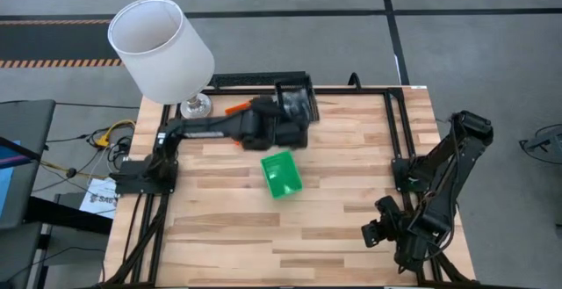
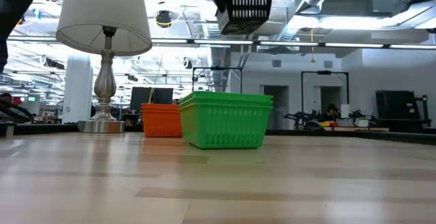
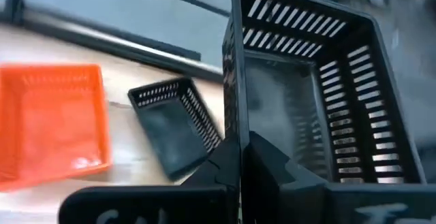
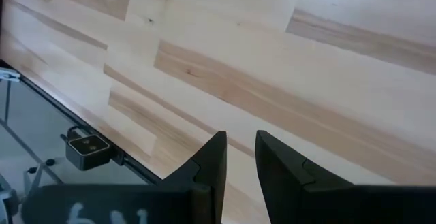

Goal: Stack baskets by color
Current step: Stack the black bin on top of the stacked black bins

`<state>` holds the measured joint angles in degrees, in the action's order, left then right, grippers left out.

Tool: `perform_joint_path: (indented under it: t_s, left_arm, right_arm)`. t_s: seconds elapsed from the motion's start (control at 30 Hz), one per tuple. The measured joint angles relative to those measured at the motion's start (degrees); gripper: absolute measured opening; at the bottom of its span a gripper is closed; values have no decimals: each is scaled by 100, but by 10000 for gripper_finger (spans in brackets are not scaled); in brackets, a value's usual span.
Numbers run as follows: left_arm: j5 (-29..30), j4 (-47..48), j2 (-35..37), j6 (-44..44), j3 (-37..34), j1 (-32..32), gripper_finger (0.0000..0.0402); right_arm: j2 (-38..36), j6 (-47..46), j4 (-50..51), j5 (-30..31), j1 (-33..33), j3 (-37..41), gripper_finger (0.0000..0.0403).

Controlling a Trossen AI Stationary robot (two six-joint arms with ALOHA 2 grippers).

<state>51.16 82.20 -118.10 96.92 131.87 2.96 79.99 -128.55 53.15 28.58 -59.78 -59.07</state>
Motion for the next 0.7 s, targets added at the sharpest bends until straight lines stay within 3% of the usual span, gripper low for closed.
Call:
perform_joint_path:
  t_s: [0.13,0.3,0.4,0.57,0.7]
  left_arm:
    - [21,-799,-58,1061,-267,-456,0]
    - [-383,-1811,-294,635,-466,-893,0]
    - [-410,-1795,-588,435,-481,-1064,0]
    - [-861,-1391,-944,1447,-481,-1227,0]
    - [-1084,-1306,-1310,1604,-487,-1303,0]
  right_arm:
    - [0,0,0,0,32,0,102]
    - [2,0,-11,-2,32,2,102]
    - [2,2,3,-2,32,2,102]
    - [2,17,58,-2,32,2,102]
    - [2,20,81,-2,32,2,102]
